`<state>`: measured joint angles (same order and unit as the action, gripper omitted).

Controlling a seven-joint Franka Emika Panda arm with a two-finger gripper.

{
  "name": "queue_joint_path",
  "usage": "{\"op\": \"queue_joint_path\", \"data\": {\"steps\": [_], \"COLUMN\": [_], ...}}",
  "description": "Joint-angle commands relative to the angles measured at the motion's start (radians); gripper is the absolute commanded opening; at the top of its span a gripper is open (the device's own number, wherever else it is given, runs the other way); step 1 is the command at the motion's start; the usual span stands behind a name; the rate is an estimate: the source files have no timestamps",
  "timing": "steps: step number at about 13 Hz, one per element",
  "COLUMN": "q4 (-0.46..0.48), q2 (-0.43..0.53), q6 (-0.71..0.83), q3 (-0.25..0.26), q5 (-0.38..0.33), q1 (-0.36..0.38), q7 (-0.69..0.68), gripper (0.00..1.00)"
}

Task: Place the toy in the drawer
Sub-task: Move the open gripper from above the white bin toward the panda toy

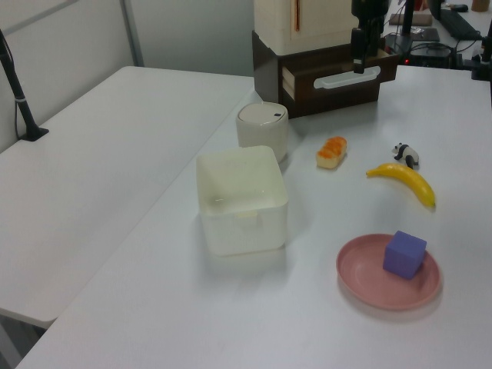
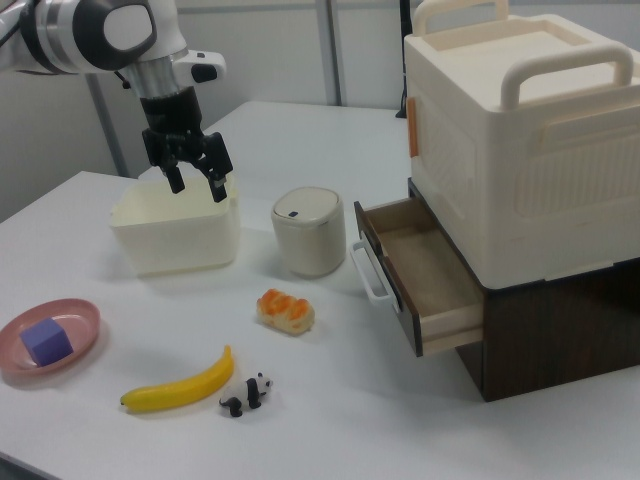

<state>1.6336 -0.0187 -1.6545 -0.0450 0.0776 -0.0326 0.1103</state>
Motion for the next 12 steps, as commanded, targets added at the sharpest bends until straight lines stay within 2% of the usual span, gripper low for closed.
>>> {"op": "queue_joint_path", "data": {"steps": [1, 9, 12], "q4": [-0.001, 0.0, 0.021], "q2": [0.005, 0.005, 0.005], "q6": [0.027, 0.024, 0.016], "q3": [0.001, 0.001, 0.001], "q5": [-0.019, -0.019, -0.019], "q1": [0.02, 0.02, 0.025], "q7": [-0.018, -0.02, -0.098], "gripper": [1.0, 1.0, 1.0]}}
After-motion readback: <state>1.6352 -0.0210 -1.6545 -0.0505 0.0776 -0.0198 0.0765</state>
